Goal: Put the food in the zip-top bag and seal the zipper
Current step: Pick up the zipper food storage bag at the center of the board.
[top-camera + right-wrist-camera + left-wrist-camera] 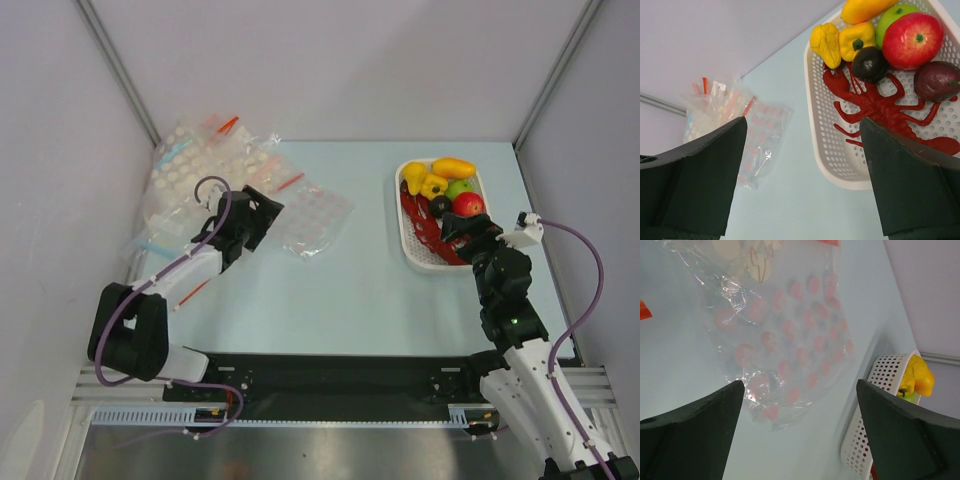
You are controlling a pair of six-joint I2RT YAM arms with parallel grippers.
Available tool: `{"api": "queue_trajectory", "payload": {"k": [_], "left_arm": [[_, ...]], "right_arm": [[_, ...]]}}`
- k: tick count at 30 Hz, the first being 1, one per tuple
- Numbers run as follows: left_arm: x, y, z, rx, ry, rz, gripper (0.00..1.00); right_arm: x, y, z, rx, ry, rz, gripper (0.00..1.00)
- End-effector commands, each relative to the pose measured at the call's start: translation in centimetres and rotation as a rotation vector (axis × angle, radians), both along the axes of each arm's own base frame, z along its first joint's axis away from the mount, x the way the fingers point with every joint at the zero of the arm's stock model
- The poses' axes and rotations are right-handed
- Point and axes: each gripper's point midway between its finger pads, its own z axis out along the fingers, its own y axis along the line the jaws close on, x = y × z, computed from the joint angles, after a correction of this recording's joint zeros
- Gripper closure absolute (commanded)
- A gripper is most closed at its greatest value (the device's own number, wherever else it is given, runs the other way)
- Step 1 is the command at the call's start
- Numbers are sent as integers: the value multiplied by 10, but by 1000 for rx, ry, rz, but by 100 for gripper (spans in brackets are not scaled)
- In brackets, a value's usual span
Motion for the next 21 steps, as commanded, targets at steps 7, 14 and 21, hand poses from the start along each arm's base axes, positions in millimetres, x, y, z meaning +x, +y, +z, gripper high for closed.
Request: {"api": "queue_trajectory", "payload": {"k": [7, 14, 21], "left_arm": [[14, -2, -18, 6, 0, 34, 0], [20, -4, -44, 21, 41, 30, 0], [30, -16, -62, -12, 54, 5, 3]], "right_arm": [[2, 0, 9, -4, -38, 0, 0], [2, -1, 8, -2, -35, -6, 0], [2, -2, 9, -1, -35, -12, 0]]}}
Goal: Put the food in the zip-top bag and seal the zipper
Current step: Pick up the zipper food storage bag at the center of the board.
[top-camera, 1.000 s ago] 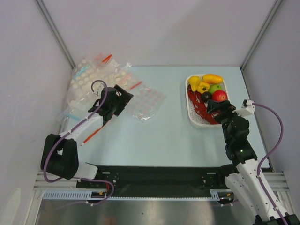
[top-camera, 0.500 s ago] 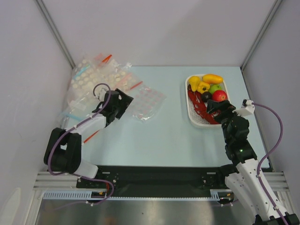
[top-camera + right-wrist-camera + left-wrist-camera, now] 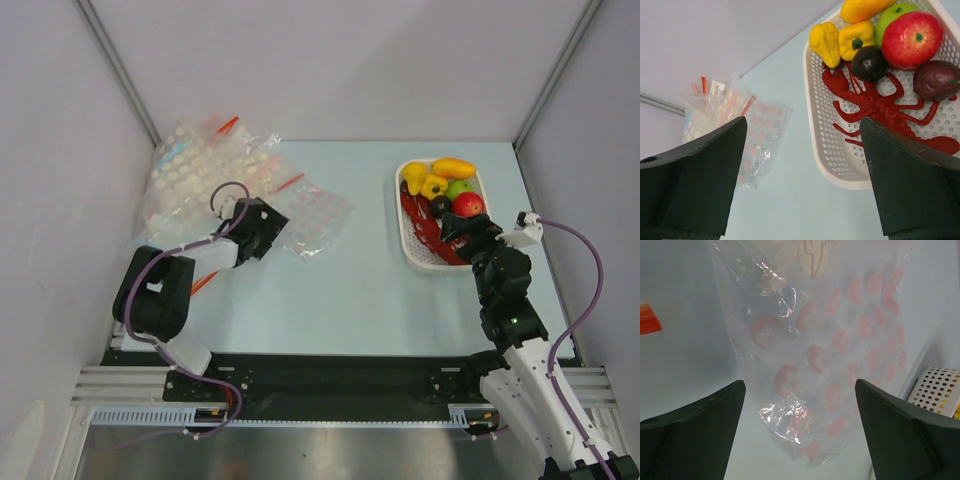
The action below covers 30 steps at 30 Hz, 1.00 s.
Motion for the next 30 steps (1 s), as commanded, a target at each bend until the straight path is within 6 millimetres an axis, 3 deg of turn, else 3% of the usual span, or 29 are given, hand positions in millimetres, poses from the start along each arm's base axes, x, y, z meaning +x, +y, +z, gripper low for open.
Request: {"api": "queue_trajectory", "payload": {"k": [1, 3, 6, 7, 9, 11, 15, 22, 25, 26, 27, 29, 30], "left_arm": [[21, -16, 14, -59, -74, -18, 5], [28, -19, 12, -67, -82, -30, 14], [38, -21, 20, -71, -137, -51, 41], [37, -21, 19, -62, -145, -56, 59], [39, -19, 26, -54, -173, -58, 76], [38, -17, 27, -24, -182, -76, 100], [34, -13, 36, 37, -177, -108, 100], [9, -19, 76, 64, -253, -185, 100], [-6, -25, 104, 67, -299, -224, 100], [-12, -31, 122, 57, -331, -253, 100], [-19, -32, 122, 80, -308, -292, 100], [-25, -46, 159, 88, -353, -378, 100], [-36, -48, 159, 128, -317, -443, 100]], "right_arm": [[2, -2, 9, 1, -38, -9, 0], [2, -2, 8, 0, -36, -11, 0], [3, -2, 7, 0, -33, -9, 0], [3, -2, 7, 1, -33, -12, 0], [4, -1, 7, 0, -33, -9, 0], [4, 0, 8, -1, -35, -2, 0], [4, 4, 7, -6, -40, 20, 0], [3, 27, 13, -52, -94, 163, 0], [1, 37, 15, -70, -116, 226, 1], [1, 42, 16, -73, -121, 253, 1], [1, 43, 16, -82, -125, 259, 1], [-1, 52, 17, -87, -136, 313, 2], [-2, 54, 17, -93, -139, 326, 2]]}}
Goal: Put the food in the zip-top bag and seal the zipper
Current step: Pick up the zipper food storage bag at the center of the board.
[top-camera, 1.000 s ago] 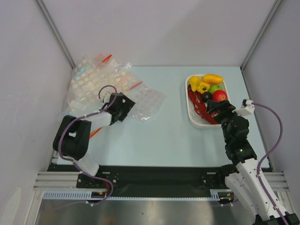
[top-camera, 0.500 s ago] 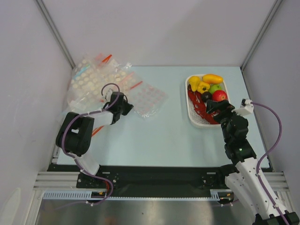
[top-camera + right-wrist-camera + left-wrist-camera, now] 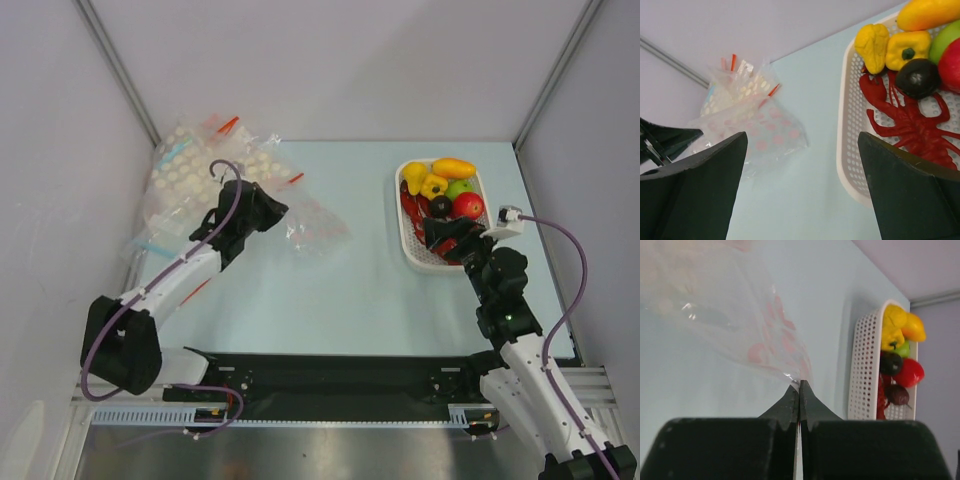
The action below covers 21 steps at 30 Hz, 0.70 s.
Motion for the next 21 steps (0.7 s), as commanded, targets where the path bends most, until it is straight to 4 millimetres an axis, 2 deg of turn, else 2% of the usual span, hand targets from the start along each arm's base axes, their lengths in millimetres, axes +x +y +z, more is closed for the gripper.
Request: {"api": "queue_trajectory", "payload": {"k": [1, 5, 10, 12, 13, 14, 16, 19, 21], "left_arm": [[-18, -21, 63, 87, -70, -188, 100], [-42, -38, 101, 138, -121, -354, 100], [-60, -35, 119, 294, -149, -485, 100], [-67, -34, 113, 345, -155, -548, 99], [-74, -38, 104, 341, -145, -600, 100], [-76, -40, 106, 339, -177, -619, 100], [-84, -43, 88, 336, -170, -673, 100], [-87, -44, 83, 337, -179, -691, 100], [-86, -40, 87, 355, -190, -677, 100]], "right_arm": [[-3, 16, 18, -26, -89, 103, 2], [-4, 24, 17, -36, -93, 153, 2], [-3, 31, 15, -40, -92, 191, 3], [-4, 35, 15, -45, -95, 216, 4], [-3, 37, 15, -46, -98, 223, 4], [-4, 39, 14, -48, -96, 238, 4], [-5, 43, 15, -50, -103, 264, 4], [-8, 54, 14, -55, -116, 334, 5], [-10, 65, 11, -66, -121, 397, 6]]}}
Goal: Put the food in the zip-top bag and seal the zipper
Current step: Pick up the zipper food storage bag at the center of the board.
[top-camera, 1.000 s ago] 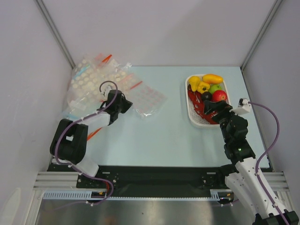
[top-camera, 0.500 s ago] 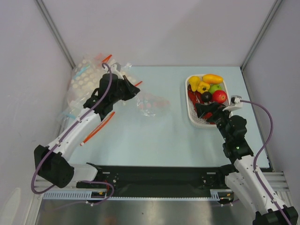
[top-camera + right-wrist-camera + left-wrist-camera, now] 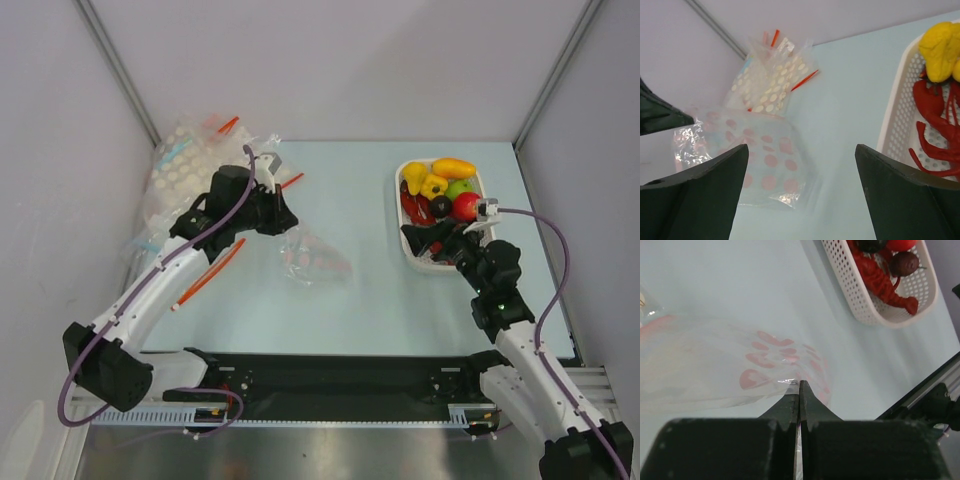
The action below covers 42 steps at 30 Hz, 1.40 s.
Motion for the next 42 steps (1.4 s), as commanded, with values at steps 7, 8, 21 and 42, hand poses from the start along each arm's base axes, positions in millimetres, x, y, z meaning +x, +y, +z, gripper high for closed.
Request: {"api": "queue_trajectory", "payload": {"k": [7, 8, 21, 42], "left_arm": [[-4, 11, 22, -22, -151, 29, 100], [-5, 9, 22, -40, -150, 26, 100], [-28, -28, 12, -274, 28, -1, 100], [-28, -37, -5, -427, -155, 248, 100]], "right_arm": [[-25, 95, 1, -226, -148, 342, 10], [-29, 105, 0, -261, -161, 350, 10], [-61, 171, -8, -532, -360, 320, 0], [-91, 173, 10, -456, -460, 368, 0]]}}
